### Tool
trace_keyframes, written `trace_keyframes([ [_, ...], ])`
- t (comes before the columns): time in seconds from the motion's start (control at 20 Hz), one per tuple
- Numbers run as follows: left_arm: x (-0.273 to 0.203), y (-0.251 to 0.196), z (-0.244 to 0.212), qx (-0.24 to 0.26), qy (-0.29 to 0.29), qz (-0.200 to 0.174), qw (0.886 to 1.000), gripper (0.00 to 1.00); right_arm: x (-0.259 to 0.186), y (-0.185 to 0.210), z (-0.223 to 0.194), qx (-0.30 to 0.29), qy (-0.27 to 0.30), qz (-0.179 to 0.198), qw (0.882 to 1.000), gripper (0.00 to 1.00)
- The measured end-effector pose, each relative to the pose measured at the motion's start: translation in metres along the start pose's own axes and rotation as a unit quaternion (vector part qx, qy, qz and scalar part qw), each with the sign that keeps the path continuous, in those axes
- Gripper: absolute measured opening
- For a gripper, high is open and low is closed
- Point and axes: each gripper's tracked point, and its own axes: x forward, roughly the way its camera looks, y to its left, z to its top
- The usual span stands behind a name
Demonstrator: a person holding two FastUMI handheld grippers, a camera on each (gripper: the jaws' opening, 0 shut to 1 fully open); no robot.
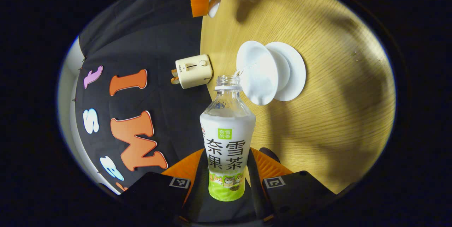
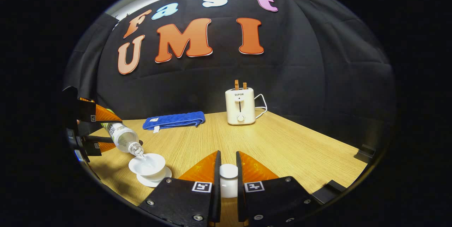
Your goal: Open the teacup lid with one hand, grasp the water bottle and pour water into the teacup with the other hand; after pouring, place the water bottle on the coaster and then close the teacup lid.
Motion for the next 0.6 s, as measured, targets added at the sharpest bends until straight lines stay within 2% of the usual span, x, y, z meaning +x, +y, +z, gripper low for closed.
trace_keyframes([
  [0.6, -0.0026, 0.0079, 0.0019, 0.101, 0.005, -0.013, 0.995, 0.6, -0.0018, -0.0057, 0.0, 0.004, 0.0, -0.002, 1.0, 0.19],
])
